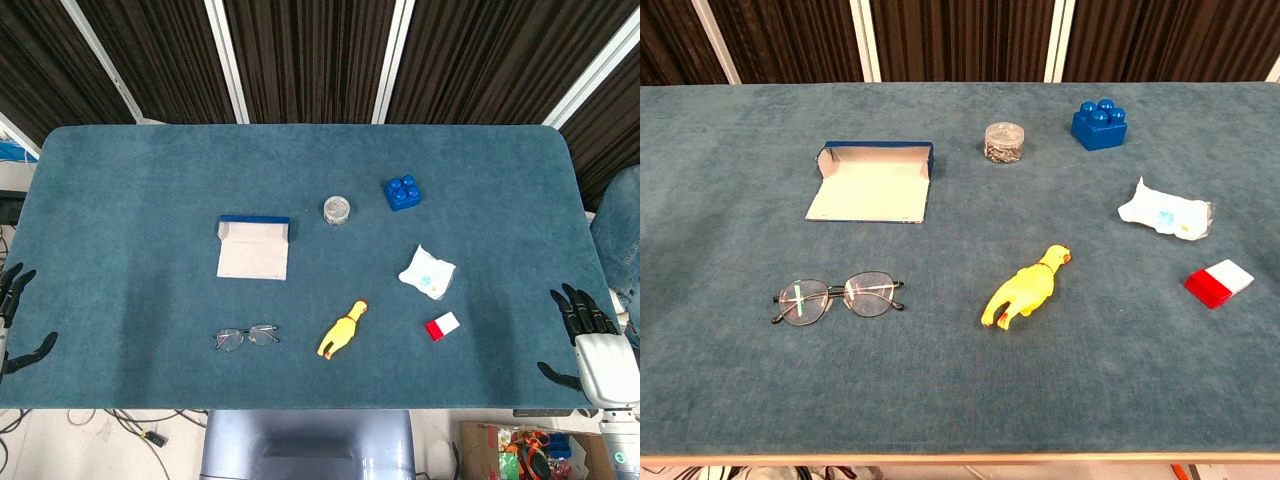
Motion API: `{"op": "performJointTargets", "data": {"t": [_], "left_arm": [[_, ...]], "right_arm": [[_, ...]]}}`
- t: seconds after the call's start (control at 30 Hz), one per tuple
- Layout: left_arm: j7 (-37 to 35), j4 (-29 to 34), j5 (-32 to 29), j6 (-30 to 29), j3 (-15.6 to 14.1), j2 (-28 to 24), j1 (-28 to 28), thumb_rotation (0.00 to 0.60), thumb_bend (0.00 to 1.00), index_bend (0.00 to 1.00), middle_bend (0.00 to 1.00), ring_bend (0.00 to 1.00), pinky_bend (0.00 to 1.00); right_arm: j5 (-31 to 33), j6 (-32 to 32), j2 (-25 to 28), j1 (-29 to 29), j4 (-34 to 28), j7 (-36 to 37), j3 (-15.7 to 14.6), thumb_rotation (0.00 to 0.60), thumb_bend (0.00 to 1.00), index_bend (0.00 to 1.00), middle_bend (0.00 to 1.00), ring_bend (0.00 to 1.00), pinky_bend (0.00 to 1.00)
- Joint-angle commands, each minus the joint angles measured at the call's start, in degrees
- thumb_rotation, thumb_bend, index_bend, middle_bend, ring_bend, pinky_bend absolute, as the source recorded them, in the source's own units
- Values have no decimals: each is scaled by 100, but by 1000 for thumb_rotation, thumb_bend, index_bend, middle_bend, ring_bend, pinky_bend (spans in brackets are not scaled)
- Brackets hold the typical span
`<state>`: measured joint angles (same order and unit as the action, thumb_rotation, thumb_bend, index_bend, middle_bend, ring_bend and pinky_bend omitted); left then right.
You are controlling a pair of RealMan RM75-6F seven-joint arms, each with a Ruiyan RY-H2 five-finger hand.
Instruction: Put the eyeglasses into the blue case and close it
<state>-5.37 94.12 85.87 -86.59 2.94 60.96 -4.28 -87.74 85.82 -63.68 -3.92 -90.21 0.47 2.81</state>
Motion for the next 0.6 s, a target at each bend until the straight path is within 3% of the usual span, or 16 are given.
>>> {"op": "performJointTargets", "data": {"t": [0.03, 0.6], "left_arm": [[17, 4, 6, -4, -1, 9, 0, 600, 242, 81, 19, 0, 0], [161, 17, 11, 112, -53, 82, -33, 600, 241, 93, 26, 0, 0]], "right_arm": [[2, 1, 6, 2, -2, 6, 1, 600, 42, 0, 0, 34, 210], [-36, -102, 47, -23, -78, -38, -53, 600, 42, 0, 0, 36, 210]]}}
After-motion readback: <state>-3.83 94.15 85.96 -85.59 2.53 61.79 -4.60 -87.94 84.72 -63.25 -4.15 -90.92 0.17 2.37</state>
